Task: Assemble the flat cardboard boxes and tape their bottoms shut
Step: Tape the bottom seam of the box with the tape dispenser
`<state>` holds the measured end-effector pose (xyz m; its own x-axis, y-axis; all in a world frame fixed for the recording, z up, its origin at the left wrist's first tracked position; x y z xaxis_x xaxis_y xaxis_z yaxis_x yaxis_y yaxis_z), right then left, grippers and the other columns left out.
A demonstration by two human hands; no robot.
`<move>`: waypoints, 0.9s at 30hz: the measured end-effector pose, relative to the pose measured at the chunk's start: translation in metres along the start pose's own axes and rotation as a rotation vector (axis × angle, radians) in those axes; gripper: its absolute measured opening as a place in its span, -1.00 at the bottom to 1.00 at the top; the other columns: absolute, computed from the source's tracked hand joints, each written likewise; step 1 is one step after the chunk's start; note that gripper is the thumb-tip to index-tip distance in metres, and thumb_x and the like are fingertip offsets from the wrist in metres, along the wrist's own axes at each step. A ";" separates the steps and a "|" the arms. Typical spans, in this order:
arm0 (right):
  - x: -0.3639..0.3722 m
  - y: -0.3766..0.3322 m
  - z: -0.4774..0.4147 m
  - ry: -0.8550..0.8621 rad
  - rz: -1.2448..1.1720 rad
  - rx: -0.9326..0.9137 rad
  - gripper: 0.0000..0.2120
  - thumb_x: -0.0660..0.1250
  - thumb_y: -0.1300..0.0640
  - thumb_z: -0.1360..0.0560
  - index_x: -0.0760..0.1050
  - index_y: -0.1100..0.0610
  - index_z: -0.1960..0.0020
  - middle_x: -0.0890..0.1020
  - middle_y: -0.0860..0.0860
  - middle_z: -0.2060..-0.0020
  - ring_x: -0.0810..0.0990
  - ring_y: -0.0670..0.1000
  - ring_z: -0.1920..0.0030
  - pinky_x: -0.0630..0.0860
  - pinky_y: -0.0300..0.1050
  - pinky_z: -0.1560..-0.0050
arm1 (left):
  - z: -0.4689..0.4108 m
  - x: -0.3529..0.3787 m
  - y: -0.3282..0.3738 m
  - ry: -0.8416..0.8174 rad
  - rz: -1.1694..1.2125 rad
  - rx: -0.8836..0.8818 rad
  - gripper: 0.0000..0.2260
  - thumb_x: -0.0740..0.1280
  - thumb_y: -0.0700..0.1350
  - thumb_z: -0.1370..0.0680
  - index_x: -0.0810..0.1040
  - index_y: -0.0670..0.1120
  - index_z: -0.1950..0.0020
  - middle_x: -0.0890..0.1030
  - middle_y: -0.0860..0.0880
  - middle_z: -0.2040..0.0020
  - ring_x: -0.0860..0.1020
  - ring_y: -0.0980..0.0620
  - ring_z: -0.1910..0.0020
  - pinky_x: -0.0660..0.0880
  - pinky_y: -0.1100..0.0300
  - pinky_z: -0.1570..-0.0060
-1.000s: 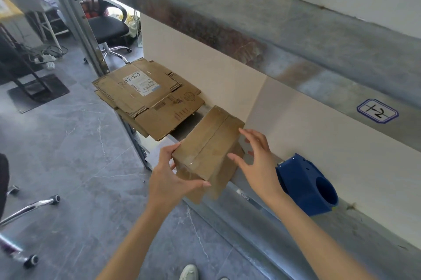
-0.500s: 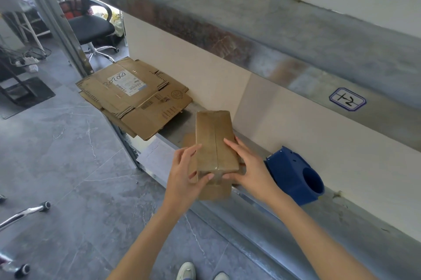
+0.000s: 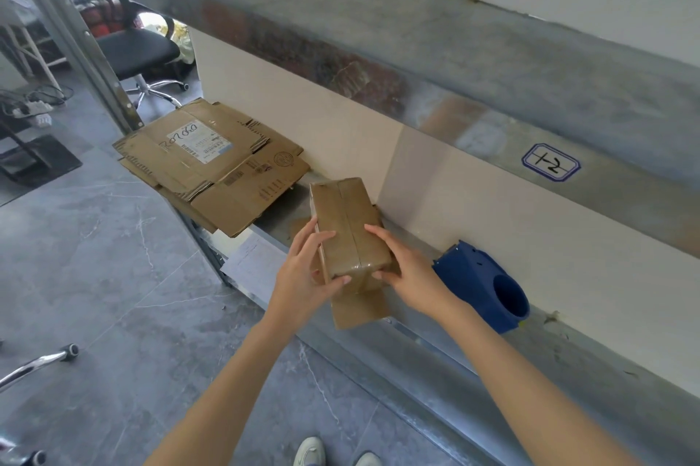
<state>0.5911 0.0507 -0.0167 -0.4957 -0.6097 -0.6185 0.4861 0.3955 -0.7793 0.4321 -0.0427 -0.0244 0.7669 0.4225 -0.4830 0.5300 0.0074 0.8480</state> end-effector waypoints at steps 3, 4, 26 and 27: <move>-0.001 0.000 -0.002 -0.039 0.009 -0.020 -0.23 0.43 0.16 -0.53 0.11 -0.40 -0.48 0.28 -0.15 -0.47 0.35 -0.07 -0.40 0.42 0.10 -0.40 | 0.000 -0.003 0.005 -0.015 -0.027 0.020 -0.39 0.59 -0.03 -0.38 0.39 0.22 -0.33 0.15 0.20 -0.53 0.37 0.19 -0.37 0.59 0.02 -0.12; -0.001 0.000 0.000 -0.048 -0.005 -0.034 -0.21 0.45 0.12 -0.52 0.08 -0.39 -0.49 0.26 -0.18 -0.48 0.34 -0.07 -0.42 0.41 0.09 -0.40 | 0.001 -0.004 0.007 -0.019 -0.030 0.041 -0.39 0.58 -0.03 -0.39 0.39 0.20 -0.34 0.14 0.19 -0.53 0.35 0.17 -0.40 0.57 0.01 -0.15; -0.083 0.094 0.115 0.353 0.417 0.314 -0.38 0.41 -0.05 -0.52 0.25 -0.06 -0.51 0.35 -0.05 -0.14 0.48 -0.01 -0.04 0.48 -0.13 0.04 | 0.013 -0.029 0.004 0.003 -0.099 0.117 -0.41 0.50 0.02 -0.45 0.33 0.16 -0.42 0.37 0.20 -0.40 0.41 0.30 -0.29 0.40 0.33 -0.18; -0.082 0.097 0.115 0.326 0.413 0.324 -0.35 0.40 -0.06 -0.53 0.19 -0.09 -0.53 0.33 -0.06 -0.12 0.49 -0.04 0.04 0.44 -0.16 0.11 | 0.014 -0.029 0.004 0.002 -0.105 0.108 -0.35 0.51 -0.01 -0.45 0.27 0.23 -0.43 0.36 0.21 -0.40 0.40 0.32 -0.29 0.39 0.36 -0.16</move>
<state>0.7618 0.0594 -0.0302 -0.3892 -0.1889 -0.9016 0.8535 0.2942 -0.4301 0.4167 -0.0676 -0.0099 0.7045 0.4262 -0.5675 0.6433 -0.0458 0.7642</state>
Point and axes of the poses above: each hand's wrist, its own z-axis away from the middle knuckle, its own x-axis out of the palm, y = z × x, the point moved 8 cm from there along -z, towards the middle knuckle
